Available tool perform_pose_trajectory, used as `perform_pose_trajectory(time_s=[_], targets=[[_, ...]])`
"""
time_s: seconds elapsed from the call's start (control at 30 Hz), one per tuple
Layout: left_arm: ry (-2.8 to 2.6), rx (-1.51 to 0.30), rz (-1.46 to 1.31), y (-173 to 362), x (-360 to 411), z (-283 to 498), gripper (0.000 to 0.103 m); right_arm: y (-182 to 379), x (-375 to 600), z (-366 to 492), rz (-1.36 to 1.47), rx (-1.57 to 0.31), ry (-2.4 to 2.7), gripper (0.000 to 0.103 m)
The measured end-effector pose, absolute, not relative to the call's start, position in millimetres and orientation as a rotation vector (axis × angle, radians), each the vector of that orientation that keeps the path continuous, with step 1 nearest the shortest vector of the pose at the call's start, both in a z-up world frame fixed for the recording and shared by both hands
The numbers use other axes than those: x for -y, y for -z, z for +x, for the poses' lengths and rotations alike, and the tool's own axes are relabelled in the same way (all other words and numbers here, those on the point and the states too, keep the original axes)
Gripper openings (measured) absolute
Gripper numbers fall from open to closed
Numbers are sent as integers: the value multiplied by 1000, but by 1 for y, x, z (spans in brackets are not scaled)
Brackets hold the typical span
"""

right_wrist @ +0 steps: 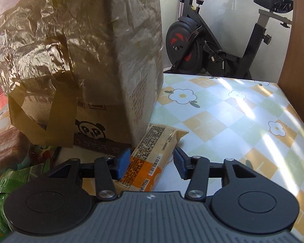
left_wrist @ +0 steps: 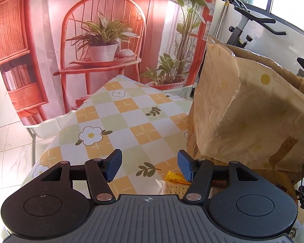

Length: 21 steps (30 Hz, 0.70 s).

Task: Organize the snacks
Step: 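Grasp the white cracker pack with left tool while right tool grasps orange biscuit bar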

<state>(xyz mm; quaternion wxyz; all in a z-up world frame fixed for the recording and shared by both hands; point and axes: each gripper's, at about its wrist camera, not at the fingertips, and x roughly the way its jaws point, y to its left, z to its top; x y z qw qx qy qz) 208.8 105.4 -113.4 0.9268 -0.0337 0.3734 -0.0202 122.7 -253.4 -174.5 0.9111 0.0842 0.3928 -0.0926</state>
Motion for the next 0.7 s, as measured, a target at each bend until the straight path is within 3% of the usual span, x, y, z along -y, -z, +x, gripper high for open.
perform_pose_trajectory(time_s=[0.2,0.4,0.7], targets=[[72,-835,-39,143,-96,211,63,190,252,129,154,-832,195,57],[76,-893,-42,169,-91,216,63,197,258,113,159,-801,234,43],[197,-910,72,190,-42,221,70,199,253,103,155,-756,240,43]])
